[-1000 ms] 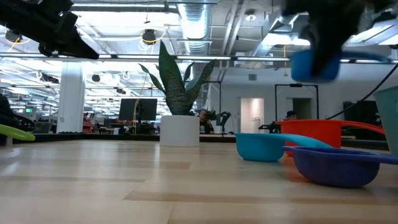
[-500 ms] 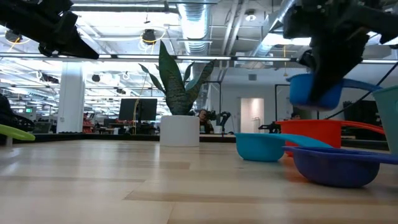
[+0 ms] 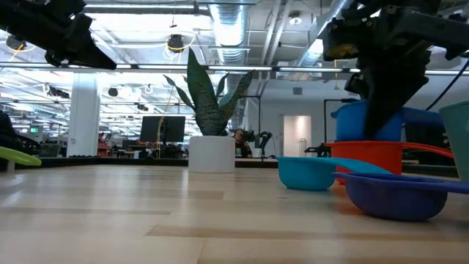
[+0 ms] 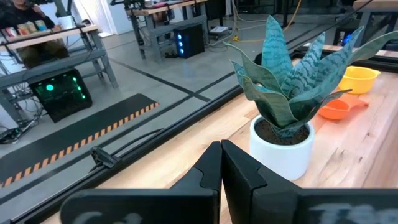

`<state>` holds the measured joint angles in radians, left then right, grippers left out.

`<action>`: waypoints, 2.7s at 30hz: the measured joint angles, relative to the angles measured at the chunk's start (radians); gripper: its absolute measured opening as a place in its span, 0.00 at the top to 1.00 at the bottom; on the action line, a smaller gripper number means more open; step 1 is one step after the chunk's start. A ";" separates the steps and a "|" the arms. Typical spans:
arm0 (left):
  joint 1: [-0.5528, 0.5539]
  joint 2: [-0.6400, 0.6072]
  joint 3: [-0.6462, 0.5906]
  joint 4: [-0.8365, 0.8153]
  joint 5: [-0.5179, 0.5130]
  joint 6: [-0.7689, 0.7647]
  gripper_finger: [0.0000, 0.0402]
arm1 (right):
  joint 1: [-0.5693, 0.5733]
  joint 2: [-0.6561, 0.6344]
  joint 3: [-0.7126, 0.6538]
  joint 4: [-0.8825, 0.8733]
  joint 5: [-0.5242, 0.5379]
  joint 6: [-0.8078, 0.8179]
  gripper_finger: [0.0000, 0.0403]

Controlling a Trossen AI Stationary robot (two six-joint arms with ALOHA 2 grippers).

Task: Nest measuring cups in basket
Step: Stack the blue measuring cup on top of the red measuring cup, then move the green measuring cup to the center of the table

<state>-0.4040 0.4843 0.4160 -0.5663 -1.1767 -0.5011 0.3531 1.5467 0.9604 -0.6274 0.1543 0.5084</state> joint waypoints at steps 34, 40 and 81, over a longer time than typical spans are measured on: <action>0.000 0.000 0.000 -0.004 0.000 0.006 1.00 | -0.033 -0.145 0.226 -0.520 0.524 -0.104 0.62; 0.000 0.000 0.000 -0.003 0.000 0.011 1.00 | -0.130 -0.155 0.184 -0.675 0.742 0.213 0.66; 0.000 0.429 0.301 -0.026 0.563 0.127 1.00 | -0.858 -0.153 0.013 -0.465 0.002 -0.495 0.71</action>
<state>-0.4038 0.9128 0.7171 -0.5918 -0.6132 -0.3739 -0.5052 1.3937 0.9733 -1.0927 0.1562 0.0134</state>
